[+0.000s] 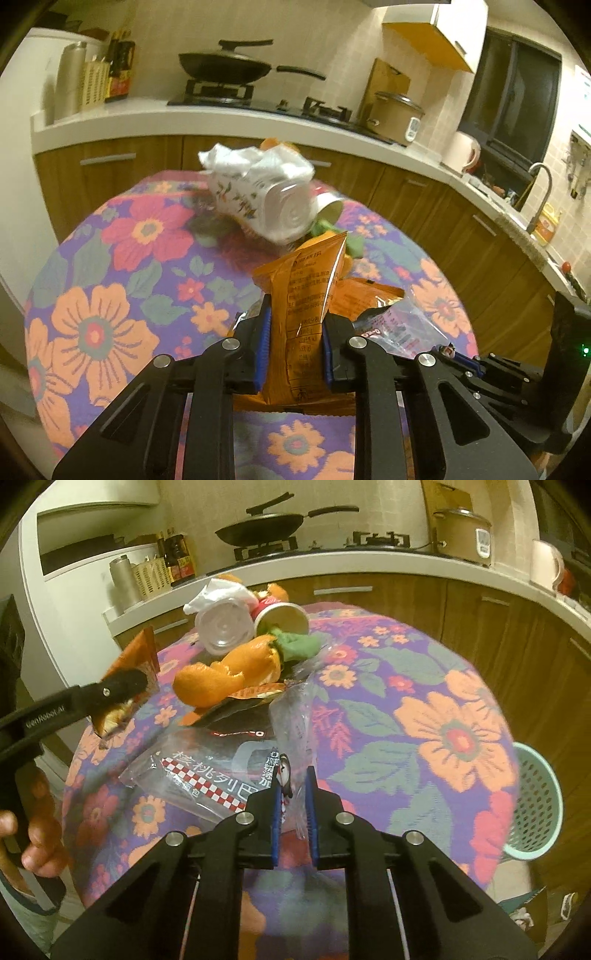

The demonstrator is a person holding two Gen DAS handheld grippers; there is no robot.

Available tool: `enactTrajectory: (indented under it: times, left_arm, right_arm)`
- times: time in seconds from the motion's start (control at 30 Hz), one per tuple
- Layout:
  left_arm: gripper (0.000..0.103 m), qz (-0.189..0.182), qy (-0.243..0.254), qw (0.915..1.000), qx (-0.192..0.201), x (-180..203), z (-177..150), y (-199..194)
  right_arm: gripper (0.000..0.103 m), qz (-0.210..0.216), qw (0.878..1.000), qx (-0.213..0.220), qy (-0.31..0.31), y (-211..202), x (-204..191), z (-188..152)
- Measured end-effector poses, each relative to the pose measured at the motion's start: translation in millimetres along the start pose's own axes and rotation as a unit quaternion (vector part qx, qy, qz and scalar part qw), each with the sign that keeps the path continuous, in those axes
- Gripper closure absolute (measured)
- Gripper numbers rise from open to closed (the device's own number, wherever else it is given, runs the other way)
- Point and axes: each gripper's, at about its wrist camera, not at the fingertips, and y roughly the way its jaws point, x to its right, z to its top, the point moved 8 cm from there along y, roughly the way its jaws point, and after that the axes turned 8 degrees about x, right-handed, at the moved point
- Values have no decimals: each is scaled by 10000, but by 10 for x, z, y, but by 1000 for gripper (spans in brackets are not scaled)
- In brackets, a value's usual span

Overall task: Collect trash
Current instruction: 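Grasp the orange snack bag with the left tool while the right tool grasps the clear wrapper, then carry bag and wrapper over the blue basket and open both tools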

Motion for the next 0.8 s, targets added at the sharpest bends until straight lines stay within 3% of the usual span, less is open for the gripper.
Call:
enactTrajectory:
  times: [0.5,0.8]
  left_arm:
    - [83,-431,271,9985,201,448,143,-34]
    - [83,-811,515,9948,338,1118,315,240]
  right_arm:
    - [94,-396,9970,667,78,-627,467,302]
    - [94,-987,9890,1038,381,-828,1211,454]
